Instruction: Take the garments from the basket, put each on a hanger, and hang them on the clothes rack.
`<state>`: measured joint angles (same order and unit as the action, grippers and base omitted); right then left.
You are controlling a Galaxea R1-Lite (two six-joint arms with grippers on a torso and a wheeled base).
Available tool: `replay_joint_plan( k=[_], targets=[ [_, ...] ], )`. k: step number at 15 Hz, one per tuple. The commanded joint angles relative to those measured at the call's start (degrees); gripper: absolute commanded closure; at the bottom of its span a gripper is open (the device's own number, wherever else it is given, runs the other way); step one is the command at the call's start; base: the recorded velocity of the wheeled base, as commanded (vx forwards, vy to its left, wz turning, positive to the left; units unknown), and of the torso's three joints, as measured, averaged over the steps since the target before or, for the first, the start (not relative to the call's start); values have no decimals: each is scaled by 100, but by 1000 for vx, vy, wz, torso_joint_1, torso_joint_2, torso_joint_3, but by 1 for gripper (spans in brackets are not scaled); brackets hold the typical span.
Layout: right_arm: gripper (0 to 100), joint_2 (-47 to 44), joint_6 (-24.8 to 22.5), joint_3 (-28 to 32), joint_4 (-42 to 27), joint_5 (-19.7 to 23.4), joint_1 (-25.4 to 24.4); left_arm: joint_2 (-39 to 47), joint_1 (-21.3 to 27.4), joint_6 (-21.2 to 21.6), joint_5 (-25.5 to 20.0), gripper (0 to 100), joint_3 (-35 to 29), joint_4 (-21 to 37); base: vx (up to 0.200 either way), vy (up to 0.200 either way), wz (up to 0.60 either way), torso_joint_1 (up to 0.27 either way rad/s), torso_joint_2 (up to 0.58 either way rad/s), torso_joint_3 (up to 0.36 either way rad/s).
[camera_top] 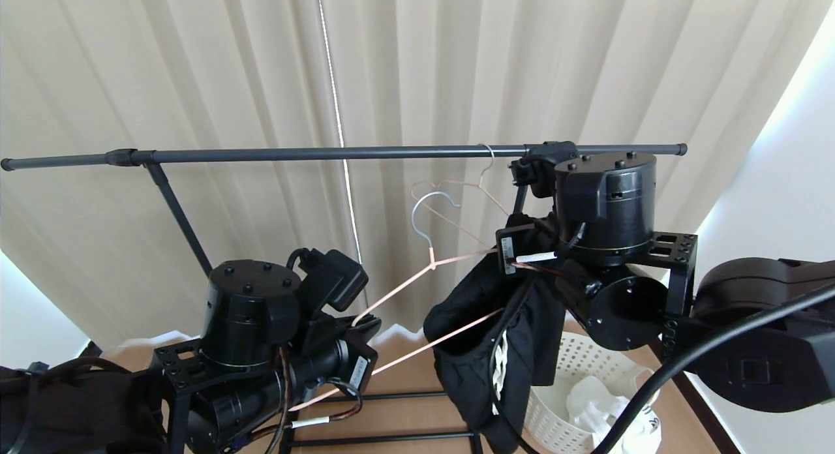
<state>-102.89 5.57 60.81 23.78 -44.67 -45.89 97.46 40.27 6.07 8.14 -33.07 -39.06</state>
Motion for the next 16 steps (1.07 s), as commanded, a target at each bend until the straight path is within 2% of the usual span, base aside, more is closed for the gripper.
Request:
replay_joint_plan(
  k=[1, 2, 4, 7, 15, 16],
  targets=[
    [100, 102, 76, 19, 3, 2, -228, 36, -1, -1, 3, 100, 3, -32, 0, 0, 0, 0, 0, 0],
    [100, 208, 164, 28, 3, 2, -535, 115, 25, -27, 12, 100, 38, -216, 0, 0, 0, 0, 0, 0],
    [100, 225, 260, 19, 12, 11, -782, 168, 25, -27, 56, 100, 82, -445, 0, 0, 0, 0, 0, 0],
    [100, 217, 524, 72, 21, 28, -1142, 168, 25, -27, 56, 100, 82, -454, 0, 0, 0, 0, 0, 0],
    [100, 322, 515, 37, 214, 46, -1045, -78, 25, -36, 65, 100, 205, -454, 0, 0, 0, 0, 0, 0],
    [0, 313, 515, 28, 214, 46, -1045, -149, 25, -36, 65, 100, 231, -454, 0, 0, 0, 0, 0, 0]
  ],
)
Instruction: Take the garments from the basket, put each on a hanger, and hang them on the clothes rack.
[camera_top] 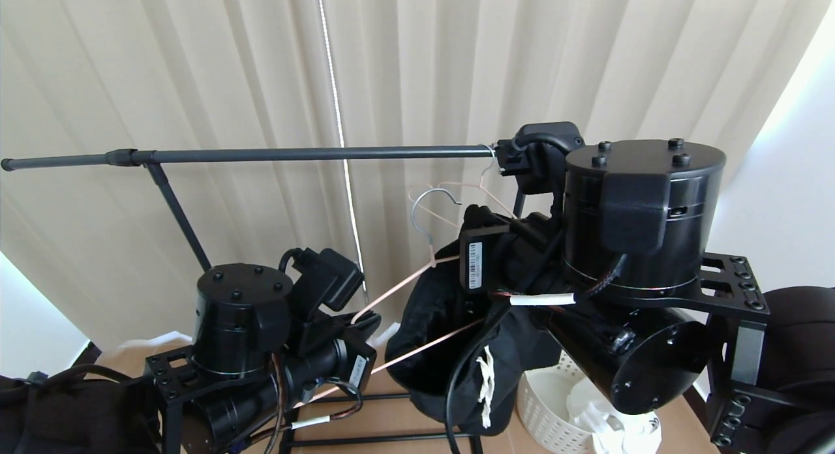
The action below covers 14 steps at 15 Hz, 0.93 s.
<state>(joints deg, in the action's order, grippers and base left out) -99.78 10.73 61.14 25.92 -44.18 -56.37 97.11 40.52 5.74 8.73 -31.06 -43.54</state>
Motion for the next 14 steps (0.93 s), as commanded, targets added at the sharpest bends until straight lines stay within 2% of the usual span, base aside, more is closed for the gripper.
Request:
replay_joint_plan(
  k=[1, 9, 14],
  targets=[
    [0, 2, -1, -14, 1, -3, 3, -140, 0, -3, 6, 100, 30, -5, 0, 0, 0, 0, 0, 0],
    [0, -15, 8, 30, 10, -3, 100, -192, 0, -47, -12, 100, 83, -31, 0, 0, 0, 0, 0, 0],
    [0, -77, 17, 127, 19, 32, 188, -210, 26, -56, -47, 100, 346, -629, 0, 0, 0, 0, 0, 0]
  ],
)
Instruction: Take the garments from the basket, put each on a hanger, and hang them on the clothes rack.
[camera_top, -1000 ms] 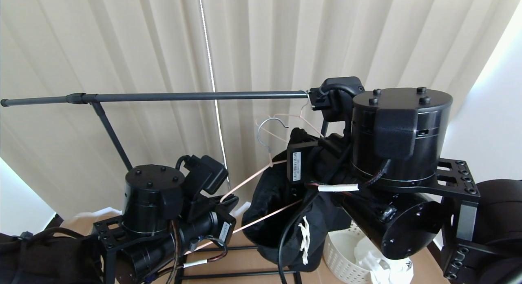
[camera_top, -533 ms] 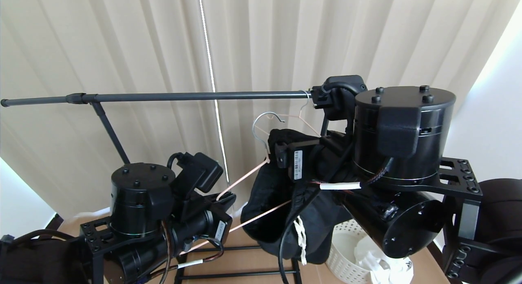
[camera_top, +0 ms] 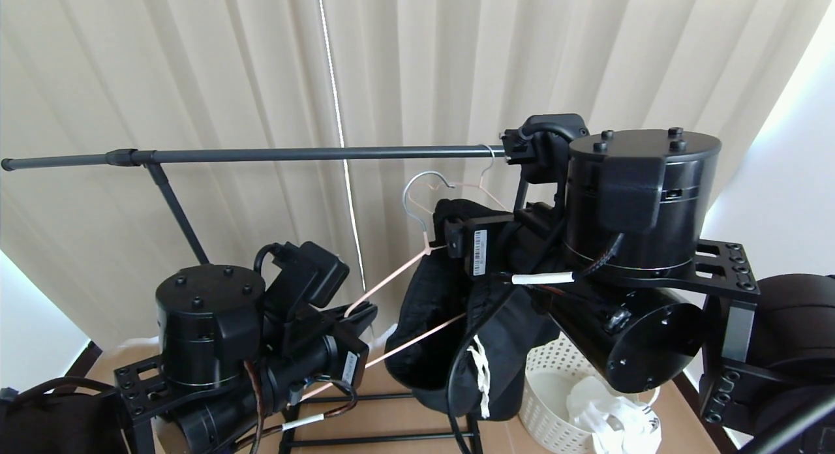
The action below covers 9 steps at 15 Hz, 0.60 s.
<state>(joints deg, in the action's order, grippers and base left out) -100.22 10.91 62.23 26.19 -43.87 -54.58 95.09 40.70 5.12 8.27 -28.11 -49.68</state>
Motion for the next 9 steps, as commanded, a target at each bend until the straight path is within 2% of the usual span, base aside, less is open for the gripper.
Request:
replay_joint_plan(
  k=[1, 3, 9],
  targets=[
    [0, -42, -1, 43, 45, -7, 26, -16, 25, 7, 8, 100, 78, -77, 0, 0, 0, 0, 0, 0],
    [0, -156, -10, 43, 370, -60, 52, -16, 52, 24, 0, 100, 113, -165, 0, 0, 0, 0, 0, 0],
    [0, -209, -10, -18, 414, -51, 44, -25, 96, -11, 35, 100, 25, -227, 0, 0, 0, 0, 0, 0]
  ],
)
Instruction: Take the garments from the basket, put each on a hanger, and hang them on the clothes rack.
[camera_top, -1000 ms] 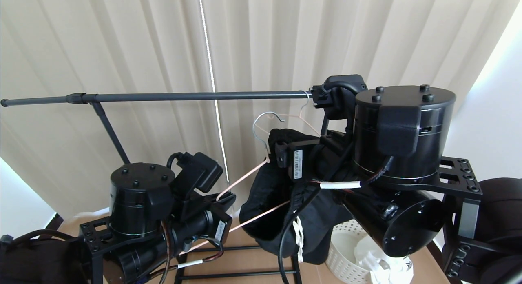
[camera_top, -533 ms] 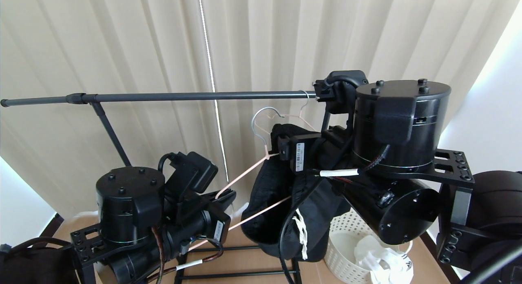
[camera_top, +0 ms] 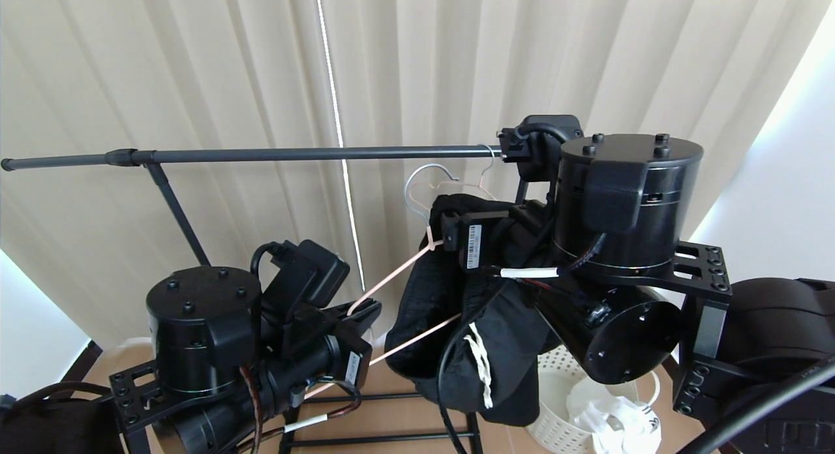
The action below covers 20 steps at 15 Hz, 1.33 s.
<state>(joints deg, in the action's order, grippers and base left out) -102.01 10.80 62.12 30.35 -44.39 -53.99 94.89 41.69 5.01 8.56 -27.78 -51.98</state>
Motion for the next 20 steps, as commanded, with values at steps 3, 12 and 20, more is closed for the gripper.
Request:
replay_joint_plan(
  k=[3, 12, 20],
  targets=[
    [0, -82, 1, -25, 6, 0, -15, -6, -47, -9, 14, 100, -25, -137, 0, 0, 0, 0, 0, 0],
    [0, -38, 1, -69, 6, -9, -32, 47, -399, -70, 14, 100, -34, -137, 0, 0, 0, 0, 0, 0],
    [0, 102, -8, -174, 6, 0, -199, 179, -557, -290, 6, 100, -236, -137, 0, 0, 0, 0, 0, 0]
  ],
)
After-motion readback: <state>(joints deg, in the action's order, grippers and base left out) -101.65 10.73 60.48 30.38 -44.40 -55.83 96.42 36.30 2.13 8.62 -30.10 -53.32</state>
